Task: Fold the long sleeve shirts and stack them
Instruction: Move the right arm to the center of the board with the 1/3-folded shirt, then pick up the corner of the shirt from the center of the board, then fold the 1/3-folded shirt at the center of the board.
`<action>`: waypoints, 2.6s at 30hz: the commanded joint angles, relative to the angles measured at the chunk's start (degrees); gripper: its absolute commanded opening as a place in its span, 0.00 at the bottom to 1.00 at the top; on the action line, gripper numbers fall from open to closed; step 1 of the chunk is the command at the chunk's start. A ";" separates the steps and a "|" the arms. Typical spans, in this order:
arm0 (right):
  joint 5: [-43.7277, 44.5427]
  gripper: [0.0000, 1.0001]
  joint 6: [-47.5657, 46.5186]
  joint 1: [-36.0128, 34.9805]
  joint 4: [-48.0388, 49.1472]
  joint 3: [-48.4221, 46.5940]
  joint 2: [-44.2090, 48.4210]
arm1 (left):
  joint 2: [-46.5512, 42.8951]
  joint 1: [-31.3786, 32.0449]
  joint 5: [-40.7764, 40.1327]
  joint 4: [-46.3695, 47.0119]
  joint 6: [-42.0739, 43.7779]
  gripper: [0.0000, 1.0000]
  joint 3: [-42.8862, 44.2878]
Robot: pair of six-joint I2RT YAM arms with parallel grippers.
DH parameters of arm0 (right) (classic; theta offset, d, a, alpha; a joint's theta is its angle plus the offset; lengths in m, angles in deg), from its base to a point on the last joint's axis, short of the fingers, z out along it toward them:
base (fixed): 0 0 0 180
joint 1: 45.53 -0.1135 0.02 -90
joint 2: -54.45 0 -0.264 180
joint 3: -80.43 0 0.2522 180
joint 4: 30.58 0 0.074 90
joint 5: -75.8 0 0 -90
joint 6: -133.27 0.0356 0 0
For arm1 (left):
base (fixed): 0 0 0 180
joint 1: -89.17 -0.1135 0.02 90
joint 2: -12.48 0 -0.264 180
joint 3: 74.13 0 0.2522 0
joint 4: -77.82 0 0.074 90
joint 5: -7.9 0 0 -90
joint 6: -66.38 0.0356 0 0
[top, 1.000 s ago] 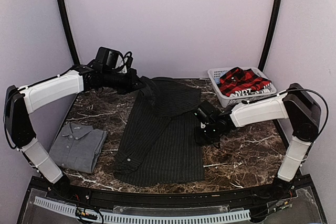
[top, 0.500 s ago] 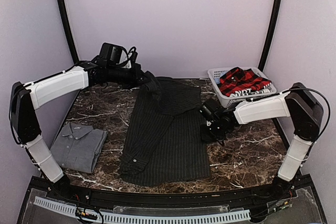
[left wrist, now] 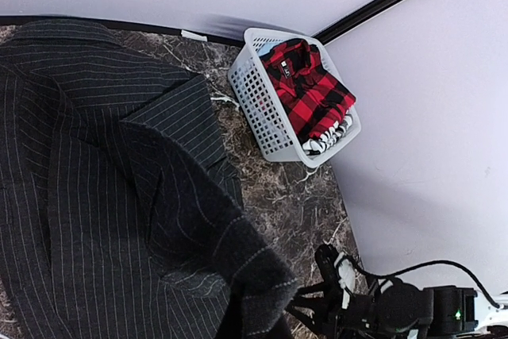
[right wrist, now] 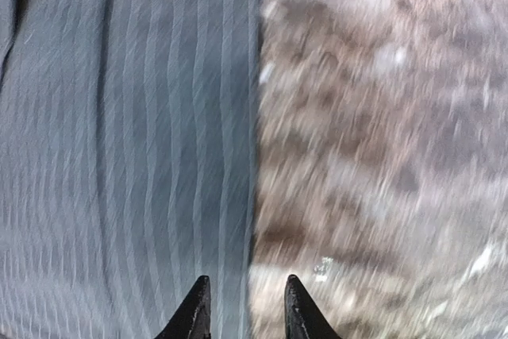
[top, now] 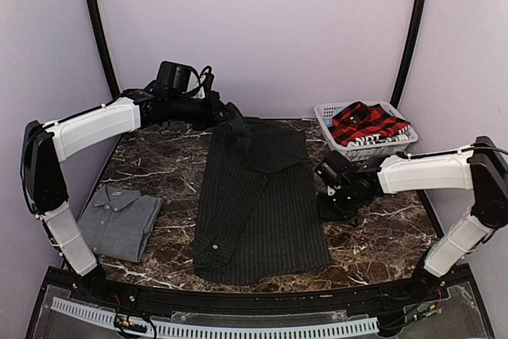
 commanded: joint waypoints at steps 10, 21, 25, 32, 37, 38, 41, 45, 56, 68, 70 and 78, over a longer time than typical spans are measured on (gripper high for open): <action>-2.01 0.28 23.35 -17.30 -11.68 9.27 11.67 | -0.26 0.18 1.72 3.81 -0.63 0.00 2.41; -1.37 0.26 28.20 -21.04 -8.44 9.46 5.45 | -0.13 0.18 2.17 4.24 -0.48 0.00 3.45; -0.25 0.21 28.83 -21.42 -10.09 9.10 2.27 | 0.02 0.18 2.18 4.41 -0.35 0.00 3.75; 2.58 0.00 29.43 -19.94 -13.26 10.56 5.53 | 0.77 0.11 1.22 4.88 0.49 0.00 6.42; 4.87 0.00 28.26 -17.94 -15.08 11.38 9.79 | 2.91 -0.31 0.24 4.67 1.31 0.00 11.39; 5.56 0.00 28.19 -17.92 -15.97 10.77 10.24 | 3.30 -0.58 0.08 4.60 1.43 0.00 12.65; 7.32 0.00 26.62 -18.10 -17.41 7.98 11.11 | 3.26 -1.16 -0.96 3.64 2.18 0.00 14.86; 8.95 0.00 23.81 -20.08 -17.63 3.20 10.74 | 1.68 -2.32 -1.73 2.20 3.59 0.00 15.14; 1.60 0.00 11.43 -25.47 -5.89 -4.30 2.95 | -8.22 -9.02 -5.36 0.05 7.10 0.00 5.84; -7.25 0.00 6.03 -25.69 1.69 -3.59 -1.03 | -13.81 -16.55 -8.45 -2.18 9.24 0.00 -2.87; -7.89 0.00 5.71 -25.65 2.05 -3.80 -1.77 | -13.49 -16.82 -8.31 -1.97 9.38 0.00 -2.86; -8.08 0.00 4.09 -25.60 1.19 -5.54 -3.36 | -14.51 -16.87 -7.68 0.07 9.57 0.00 -2.97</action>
